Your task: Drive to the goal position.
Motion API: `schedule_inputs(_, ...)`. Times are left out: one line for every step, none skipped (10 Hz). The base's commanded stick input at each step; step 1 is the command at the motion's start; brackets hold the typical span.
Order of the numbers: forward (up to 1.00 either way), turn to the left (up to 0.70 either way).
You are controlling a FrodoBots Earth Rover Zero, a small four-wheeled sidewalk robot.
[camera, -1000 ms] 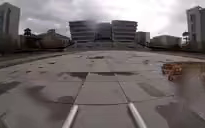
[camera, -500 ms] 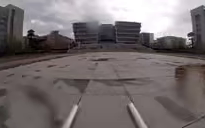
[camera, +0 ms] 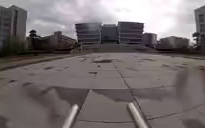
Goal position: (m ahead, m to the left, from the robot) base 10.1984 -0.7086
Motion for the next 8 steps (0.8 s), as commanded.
schedule_inputs(1.00, -0.14)
schedule_inputs(1.00, -0.27)
schedule_inputs(1.00, -0.27)
schedule_inputs(1.00, -0.27)
schedule_inputs(1.00, -0.27)
schedule_inputs(1.00, -0.27)
schedule_inputs(1.00, -0.27)
schedule_inputs(1.00, -0.27)
